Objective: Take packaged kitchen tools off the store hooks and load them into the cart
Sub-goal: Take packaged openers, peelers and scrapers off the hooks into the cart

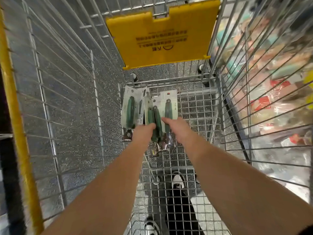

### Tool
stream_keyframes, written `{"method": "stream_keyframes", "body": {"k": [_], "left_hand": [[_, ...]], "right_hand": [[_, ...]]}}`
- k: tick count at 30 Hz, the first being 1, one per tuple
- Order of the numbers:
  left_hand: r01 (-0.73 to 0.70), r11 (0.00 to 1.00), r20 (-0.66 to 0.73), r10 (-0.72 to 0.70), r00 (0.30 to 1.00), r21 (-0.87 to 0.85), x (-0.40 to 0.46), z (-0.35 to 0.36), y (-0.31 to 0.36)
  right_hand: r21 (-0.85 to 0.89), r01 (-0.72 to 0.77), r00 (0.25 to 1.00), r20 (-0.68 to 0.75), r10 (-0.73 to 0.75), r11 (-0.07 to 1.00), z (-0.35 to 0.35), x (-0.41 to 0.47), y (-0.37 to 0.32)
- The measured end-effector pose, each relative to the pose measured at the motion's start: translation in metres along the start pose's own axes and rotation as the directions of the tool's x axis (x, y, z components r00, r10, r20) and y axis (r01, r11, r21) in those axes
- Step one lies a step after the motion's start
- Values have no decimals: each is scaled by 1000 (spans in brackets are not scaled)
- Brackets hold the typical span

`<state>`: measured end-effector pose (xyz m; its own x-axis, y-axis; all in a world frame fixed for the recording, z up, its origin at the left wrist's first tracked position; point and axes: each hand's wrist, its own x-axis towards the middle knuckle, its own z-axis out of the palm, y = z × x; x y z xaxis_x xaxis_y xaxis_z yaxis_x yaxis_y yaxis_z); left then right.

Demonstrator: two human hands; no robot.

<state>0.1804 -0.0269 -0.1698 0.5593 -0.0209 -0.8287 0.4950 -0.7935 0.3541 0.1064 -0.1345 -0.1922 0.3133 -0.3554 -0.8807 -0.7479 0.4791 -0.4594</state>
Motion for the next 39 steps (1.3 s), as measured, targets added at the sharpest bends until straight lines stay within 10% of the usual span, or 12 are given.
{"method": "stream_keyframes", "body": {"k": [18, 28, 39], "left_hand": [[245, 957, 216, -210, 954, -155, -163, -22, -96], [1, 929, 307, 121, 944, -370, -290, -94, -118], [-75, 866, 604, 404, 686, -494, -453, -134, -146]], "right_hand": [[266, -236, 972, 85, 221, 935, -23, -167, 127], [233, 97, 994, 32, -107, 968, -45, -333, 110], [131, 531, 833, -260, -488, 837, -73, -522, 160]]}}
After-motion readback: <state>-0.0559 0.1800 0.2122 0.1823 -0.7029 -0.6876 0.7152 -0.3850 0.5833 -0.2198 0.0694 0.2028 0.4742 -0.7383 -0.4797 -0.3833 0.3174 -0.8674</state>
